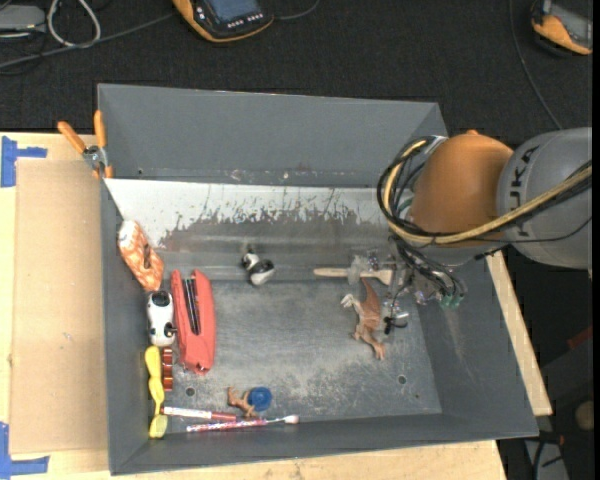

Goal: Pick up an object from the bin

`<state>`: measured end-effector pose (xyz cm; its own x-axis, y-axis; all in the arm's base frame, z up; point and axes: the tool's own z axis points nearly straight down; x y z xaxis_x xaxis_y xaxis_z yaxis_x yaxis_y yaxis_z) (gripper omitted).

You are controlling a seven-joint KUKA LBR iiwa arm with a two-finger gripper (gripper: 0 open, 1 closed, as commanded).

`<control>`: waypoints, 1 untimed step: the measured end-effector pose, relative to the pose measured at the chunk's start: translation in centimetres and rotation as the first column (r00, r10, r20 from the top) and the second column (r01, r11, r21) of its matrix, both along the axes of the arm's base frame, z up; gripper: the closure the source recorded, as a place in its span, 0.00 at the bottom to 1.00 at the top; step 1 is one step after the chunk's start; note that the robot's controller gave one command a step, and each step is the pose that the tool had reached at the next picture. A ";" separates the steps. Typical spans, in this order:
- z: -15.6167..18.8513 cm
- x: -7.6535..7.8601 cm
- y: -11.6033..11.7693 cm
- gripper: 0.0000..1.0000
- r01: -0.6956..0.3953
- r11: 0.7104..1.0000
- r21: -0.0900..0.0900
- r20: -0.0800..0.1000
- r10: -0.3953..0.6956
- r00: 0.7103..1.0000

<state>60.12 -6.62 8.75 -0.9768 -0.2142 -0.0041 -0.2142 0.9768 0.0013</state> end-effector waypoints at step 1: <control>3.1 -2.7 1.4 0.00 0.076 0.997 0.002 -0.007 -0.076 0.997</control>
Offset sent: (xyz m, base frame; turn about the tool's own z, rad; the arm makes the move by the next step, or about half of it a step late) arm 0.0131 -0.0152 0.0105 0.0241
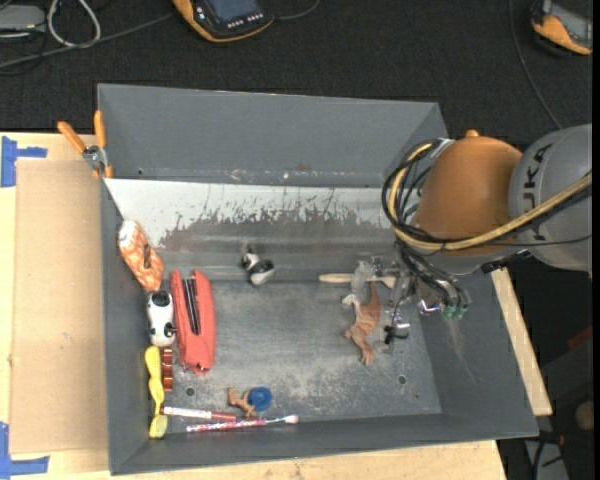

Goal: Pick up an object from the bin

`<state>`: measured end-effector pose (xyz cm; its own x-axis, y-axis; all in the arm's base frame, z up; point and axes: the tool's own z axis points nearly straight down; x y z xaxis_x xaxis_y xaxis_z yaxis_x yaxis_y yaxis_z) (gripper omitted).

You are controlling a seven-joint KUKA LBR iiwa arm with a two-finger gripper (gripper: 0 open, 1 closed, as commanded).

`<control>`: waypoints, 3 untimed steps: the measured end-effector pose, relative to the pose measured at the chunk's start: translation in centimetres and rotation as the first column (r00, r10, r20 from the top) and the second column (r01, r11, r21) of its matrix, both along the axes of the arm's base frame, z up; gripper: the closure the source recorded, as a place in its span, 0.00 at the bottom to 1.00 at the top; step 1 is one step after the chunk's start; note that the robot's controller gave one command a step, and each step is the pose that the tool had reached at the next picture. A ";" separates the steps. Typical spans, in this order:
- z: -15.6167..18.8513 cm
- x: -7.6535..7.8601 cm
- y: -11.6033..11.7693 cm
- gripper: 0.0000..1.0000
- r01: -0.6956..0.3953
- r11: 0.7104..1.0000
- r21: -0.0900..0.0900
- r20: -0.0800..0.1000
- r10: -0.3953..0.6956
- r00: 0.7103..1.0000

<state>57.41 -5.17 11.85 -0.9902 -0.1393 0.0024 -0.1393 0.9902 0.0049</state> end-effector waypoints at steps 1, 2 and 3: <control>1.6 1.1 -1.3 0.00 -0.003 1.000 -0.003 0.017 0.003 1.000; -4.3 -0.3 -3.5 0.00 0.125 0.992 0.001 0.012 -0.125 0.992; -4.3 0.8 0.8 0.00 0.148 0.989 0.001 0.016 -0.148 0.989</control>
Offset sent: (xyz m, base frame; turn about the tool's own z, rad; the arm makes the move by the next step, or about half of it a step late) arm -0.0067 -0.0404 -0.0485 0.1302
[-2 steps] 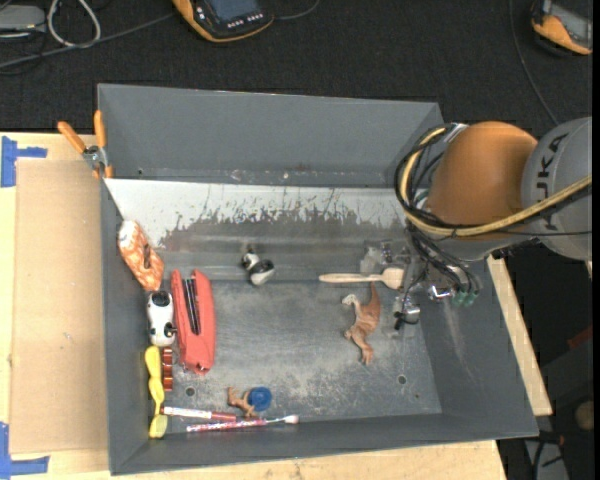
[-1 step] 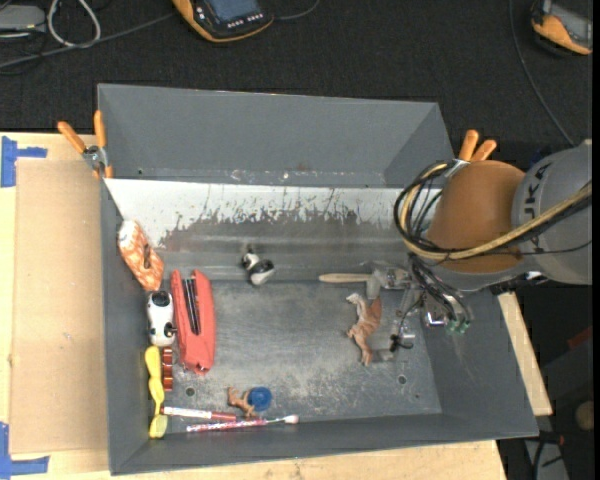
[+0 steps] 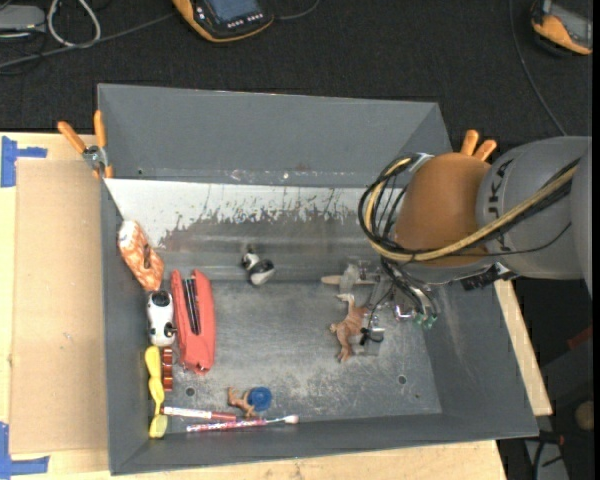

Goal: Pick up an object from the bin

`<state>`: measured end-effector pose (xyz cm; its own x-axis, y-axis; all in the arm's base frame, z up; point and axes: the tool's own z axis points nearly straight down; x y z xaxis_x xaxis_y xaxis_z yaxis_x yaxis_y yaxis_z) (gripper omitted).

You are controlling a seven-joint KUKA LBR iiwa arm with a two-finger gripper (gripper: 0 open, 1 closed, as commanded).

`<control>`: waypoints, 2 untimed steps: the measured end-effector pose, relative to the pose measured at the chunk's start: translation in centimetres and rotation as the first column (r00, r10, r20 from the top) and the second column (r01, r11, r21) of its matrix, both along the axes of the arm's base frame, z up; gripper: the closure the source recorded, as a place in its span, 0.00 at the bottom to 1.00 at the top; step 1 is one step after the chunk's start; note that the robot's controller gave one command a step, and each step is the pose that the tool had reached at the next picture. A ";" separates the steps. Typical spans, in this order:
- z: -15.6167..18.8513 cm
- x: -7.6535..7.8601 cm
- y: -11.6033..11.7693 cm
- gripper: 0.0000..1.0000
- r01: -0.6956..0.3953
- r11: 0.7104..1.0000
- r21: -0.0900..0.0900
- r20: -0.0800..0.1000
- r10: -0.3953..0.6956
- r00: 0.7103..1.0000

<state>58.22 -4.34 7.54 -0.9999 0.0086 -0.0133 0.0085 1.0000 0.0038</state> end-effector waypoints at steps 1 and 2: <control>-0.5 -0.5 -2.5 1.00 0.007 1.000 -0.001 -0.004 -0.007 1.000; -0.5 -0.5 -2.5 1.00 0.006 1.000 -0.001 -0.005 -0.006 1.000</control>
Offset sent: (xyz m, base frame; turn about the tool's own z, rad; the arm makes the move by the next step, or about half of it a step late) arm 0.0000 0.0000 0.0000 0.0000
